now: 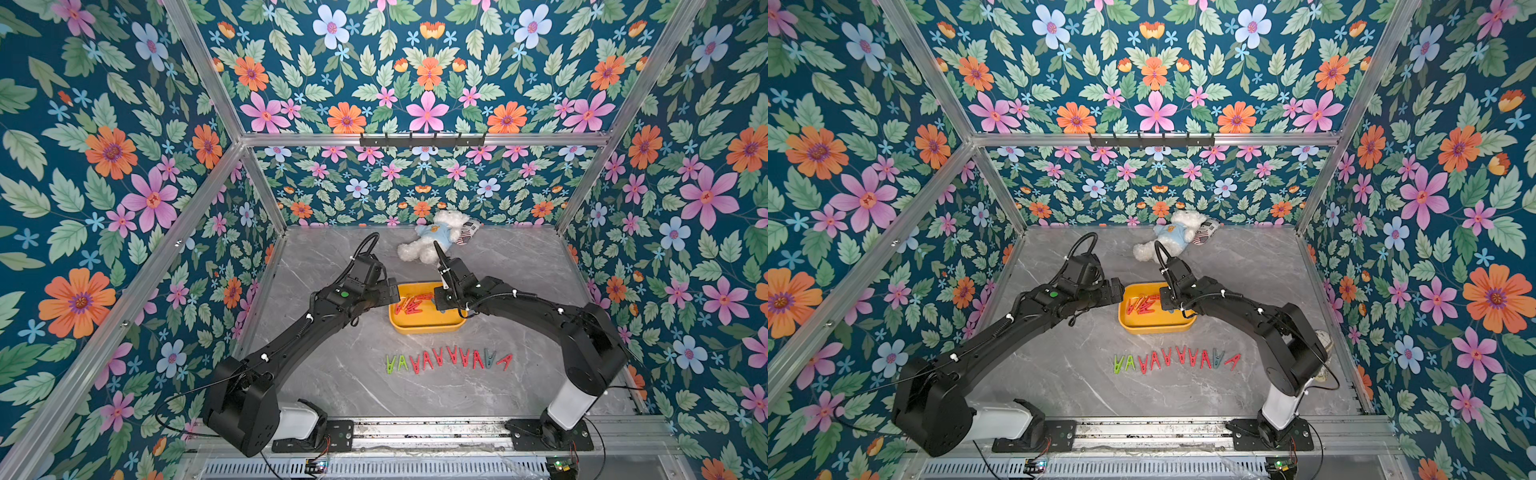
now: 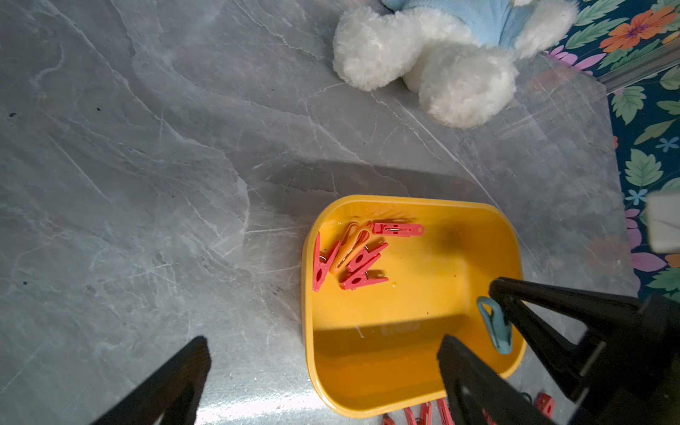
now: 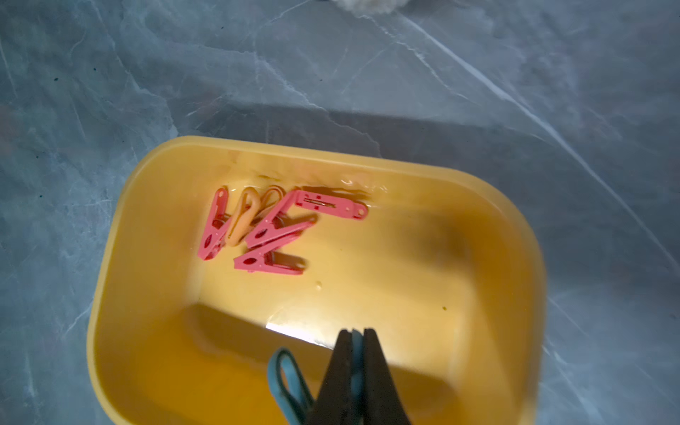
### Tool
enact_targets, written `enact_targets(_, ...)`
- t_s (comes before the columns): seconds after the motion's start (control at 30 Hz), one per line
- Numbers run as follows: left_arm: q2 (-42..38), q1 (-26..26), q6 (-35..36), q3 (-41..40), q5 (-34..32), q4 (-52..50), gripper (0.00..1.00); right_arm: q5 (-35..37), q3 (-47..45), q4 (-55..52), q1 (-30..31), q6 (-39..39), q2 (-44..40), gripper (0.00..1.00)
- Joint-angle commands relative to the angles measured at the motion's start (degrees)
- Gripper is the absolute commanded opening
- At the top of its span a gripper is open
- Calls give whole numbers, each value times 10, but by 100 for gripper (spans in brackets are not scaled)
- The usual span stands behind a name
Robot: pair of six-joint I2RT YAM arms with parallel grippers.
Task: Take the clothespins out of the storage box
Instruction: Place the clothespin at the center of the board.
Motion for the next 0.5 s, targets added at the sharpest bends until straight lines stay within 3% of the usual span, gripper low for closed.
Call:
enact_targets(0.0, 0, 0, 12, -1, 16, 21, 100, 40, -36, -20, -8, 61, -56, 0)
enact_targets(0.23, 6, 0, 18, -4, 37, 35, 100, 80, -164, -52, -50, 123, -175, 0)
enact_targets(0.47, 11, 0, 22, -6, 53, 46, 100, 114, -256, -79, -84, 118, -245, 1)
